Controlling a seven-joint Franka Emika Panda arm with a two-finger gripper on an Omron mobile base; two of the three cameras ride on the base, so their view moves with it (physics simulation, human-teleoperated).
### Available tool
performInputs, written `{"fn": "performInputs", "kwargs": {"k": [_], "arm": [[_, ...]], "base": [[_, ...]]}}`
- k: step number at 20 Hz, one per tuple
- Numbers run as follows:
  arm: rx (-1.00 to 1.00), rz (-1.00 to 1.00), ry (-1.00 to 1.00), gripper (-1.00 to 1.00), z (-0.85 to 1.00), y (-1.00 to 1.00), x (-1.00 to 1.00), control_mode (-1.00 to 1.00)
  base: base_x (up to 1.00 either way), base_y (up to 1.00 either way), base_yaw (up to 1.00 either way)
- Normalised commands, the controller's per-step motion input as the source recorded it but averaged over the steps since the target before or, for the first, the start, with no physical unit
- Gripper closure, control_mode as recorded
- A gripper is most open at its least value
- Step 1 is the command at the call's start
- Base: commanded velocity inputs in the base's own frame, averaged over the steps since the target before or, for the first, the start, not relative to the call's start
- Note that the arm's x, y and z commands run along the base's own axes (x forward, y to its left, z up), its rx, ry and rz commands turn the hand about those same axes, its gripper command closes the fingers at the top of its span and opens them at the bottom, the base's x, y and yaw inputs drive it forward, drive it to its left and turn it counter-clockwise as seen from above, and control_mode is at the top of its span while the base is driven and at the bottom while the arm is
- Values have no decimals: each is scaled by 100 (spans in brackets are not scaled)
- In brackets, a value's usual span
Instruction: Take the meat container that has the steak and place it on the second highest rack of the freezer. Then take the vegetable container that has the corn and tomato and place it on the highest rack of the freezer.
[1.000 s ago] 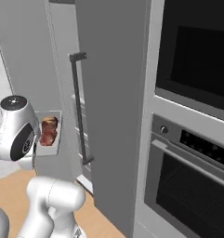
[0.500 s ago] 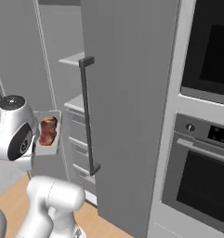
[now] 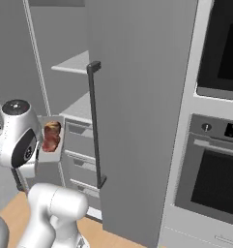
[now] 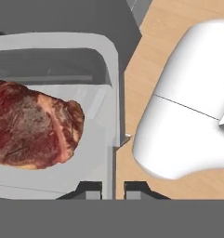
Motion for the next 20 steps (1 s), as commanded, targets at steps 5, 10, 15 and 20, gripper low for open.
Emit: {"fn": "performInputs", "kwargs": {"k": [5, 10, 15, 20], "arm": [[0, 0, 0, 100, 0, 0, 0, 100], [0, 0, 0, 100, 0, 0, 0, 100], [0, 0, 0, 100, 0, 0, 0, 100], [0, 0, 0, 100, 0, 0, 0, 100]], "base": [[38, 39, -24], [37, -4, -16], [45, 4, -4], [31, 2, 1]]}}
